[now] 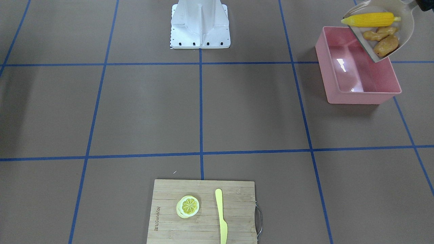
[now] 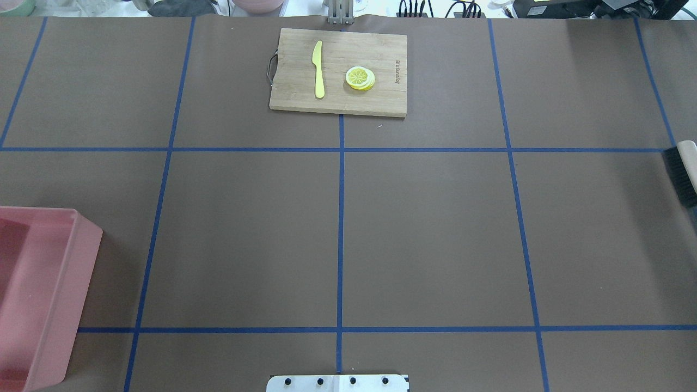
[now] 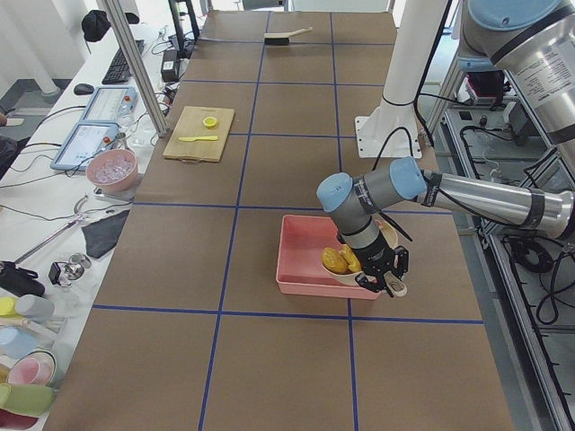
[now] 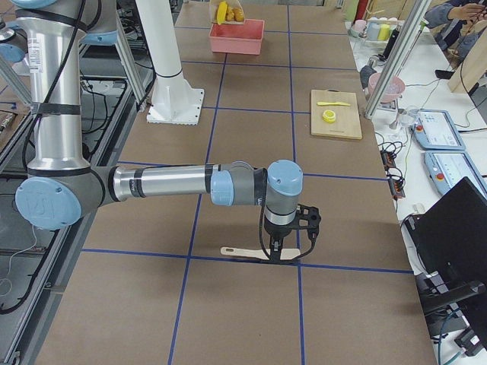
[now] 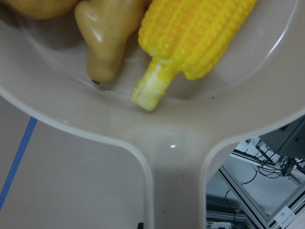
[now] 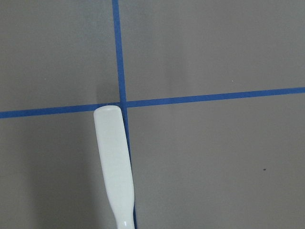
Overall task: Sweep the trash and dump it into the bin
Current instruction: 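Tilt the dustpan over the pink bin with the left gripper to dump items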
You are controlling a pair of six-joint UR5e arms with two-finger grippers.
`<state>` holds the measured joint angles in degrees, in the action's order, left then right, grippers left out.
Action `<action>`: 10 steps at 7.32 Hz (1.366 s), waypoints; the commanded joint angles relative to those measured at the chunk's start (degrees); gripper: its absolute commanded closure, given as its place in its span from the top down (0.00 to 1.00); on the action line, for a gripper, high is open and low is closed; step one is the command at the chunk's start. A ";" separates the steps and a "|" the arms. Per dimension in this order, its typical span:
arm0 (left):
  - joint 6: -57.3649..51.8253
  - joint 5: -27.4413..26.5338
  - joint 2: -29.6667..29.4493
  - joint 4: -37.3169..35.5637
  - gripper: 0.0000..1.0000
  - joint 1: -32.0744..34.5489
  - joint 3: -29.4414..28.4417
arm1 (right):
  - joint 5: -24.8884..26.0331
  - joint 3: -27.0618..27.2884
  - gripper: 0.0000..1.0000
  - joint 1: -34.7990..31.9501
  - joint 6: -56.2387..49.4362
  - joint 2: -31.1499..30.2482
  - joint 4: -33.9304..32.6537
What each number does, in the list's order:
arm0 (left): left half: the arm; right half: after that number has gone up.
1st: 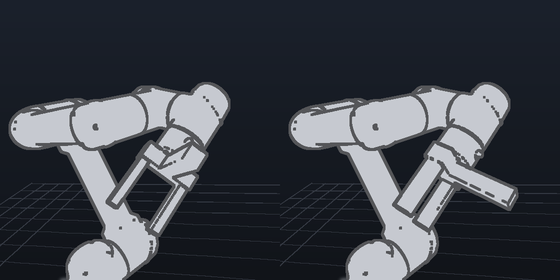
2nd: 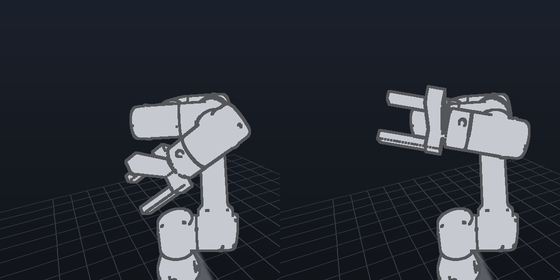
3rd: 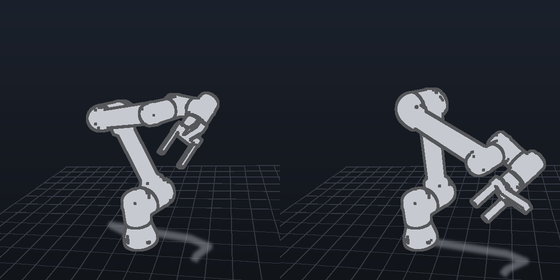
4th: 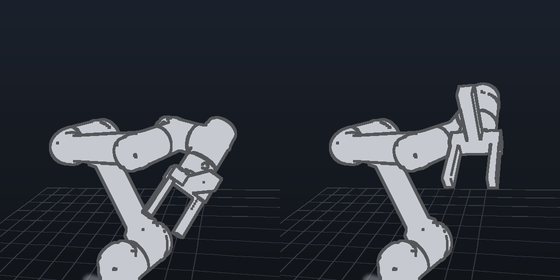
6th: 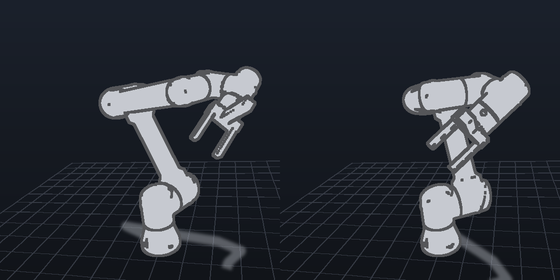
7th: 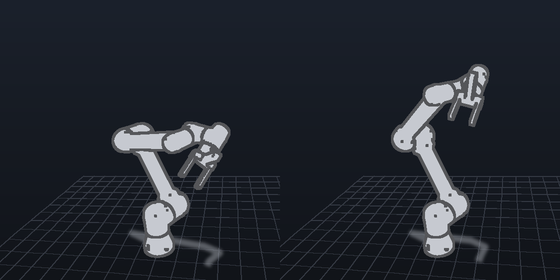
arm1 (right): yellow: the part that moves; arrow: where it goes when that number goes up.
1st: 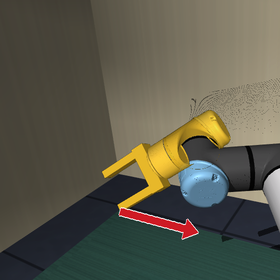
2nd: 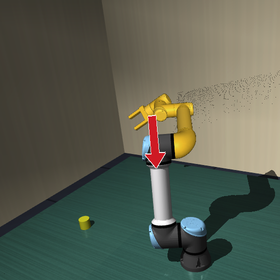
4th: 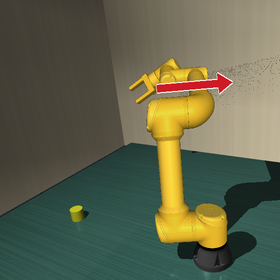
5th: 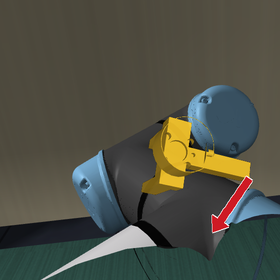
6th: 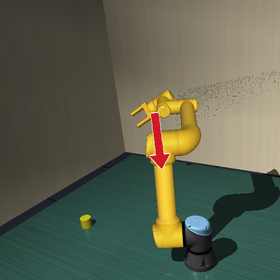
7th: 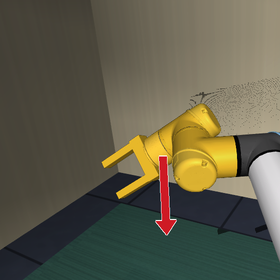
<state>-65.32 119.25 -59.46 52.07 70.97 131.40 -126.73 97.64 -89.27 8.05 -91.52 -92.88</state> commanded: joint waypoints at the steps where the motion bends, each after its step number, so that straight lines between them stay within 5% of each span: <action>1: -0.42 -1.56 -1.27 -2.59 0.00 -0.22 0.18 | 0.69 1.15 1.00 0.06 -0.40 -0.59 0.06; 7: -4.28 -4.90 -0.83 -8.73 0.00 -0.40 1.66 | -0.53 2.55 1.00 0.07 -1.19 -1.12 0.15; 10: -9.19 -5.61 0.83 -9.79 0.00 1.09 2.90 | -4.48 7.83 1.00 0.07 -6.20 -6.21 0.06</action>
<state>-72.51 114.01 -59.46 42.68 71.28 133.72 -129.51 103.86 -89.21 3.70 -95.89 -92.90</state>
